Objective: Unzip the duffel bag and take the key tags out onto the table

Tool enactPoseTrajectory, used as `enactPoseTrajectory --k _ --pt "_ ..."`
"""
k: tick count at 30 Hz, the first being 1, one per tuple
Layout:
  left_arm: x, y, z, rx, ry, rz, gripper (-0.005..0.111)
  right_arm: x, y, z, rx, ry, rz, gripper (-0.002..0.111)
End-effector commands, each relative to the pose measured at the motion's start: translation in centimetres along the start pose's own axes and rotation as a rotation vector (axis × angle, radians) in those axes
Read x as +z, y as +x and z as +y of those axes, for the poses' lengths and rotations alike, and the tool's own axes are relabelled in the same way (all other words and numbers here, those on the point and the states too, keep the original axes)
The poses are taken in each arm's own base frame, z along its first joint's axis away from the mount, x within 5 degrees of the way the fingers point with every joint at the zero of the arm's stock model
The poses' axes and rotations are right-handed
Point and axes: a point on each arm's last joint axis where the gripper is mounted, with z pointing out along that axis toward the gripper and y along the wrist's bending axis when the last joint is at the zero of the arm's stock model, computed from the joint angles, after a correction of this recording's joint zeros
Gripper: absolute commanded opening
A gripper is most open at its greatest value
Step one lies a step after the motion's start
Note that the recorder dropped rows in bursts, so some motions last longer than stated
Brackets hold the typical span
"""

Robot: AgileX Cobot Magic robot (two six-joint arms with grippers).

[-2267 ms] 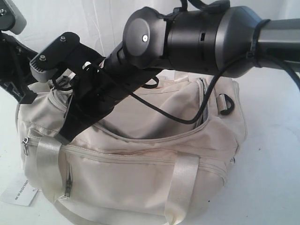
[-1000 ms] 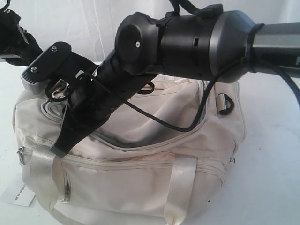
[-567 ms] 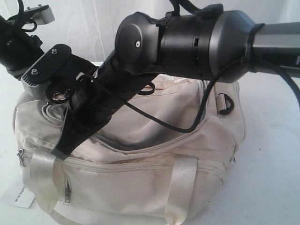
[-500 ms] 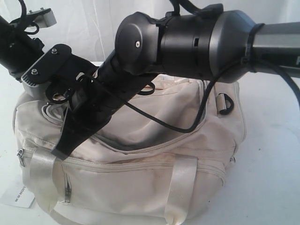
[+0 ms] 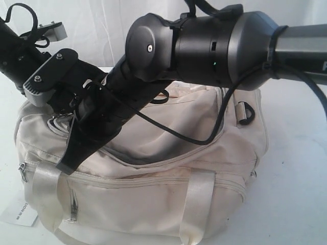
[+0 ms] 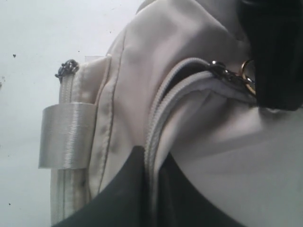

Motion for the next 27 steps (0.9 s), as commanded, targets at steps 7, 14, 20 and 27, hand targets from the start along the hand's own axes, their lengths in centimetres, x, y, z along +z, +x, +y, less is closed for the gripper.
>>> enactPoseTrajectory --k 7,14,20,27 --pt "-0.6 0.1 -0.6 0.005 0.018 -0.007 0.000 -0.2 0.0 0.9 0.014 -0.051 0.023 0.000" --pt "-3.5 -0.4 -1.9 0.043 -0.061 -0.152 0.000 -0.2 0.0 0.9 0.014 -0.051 0.023 0.000" --pt "-4.3 -1.2 -2.5 0.044 -0.043 -0.271 0.000 -0.2 0.0 0.9 0.014 -0.051 0.023 0.000" --pt "-4.2 -2.0 -2.3 0.044 -0.034 -0.347 0.000 -0.2 0.1 0.9 0.016 -0.054 0.024 0.000"
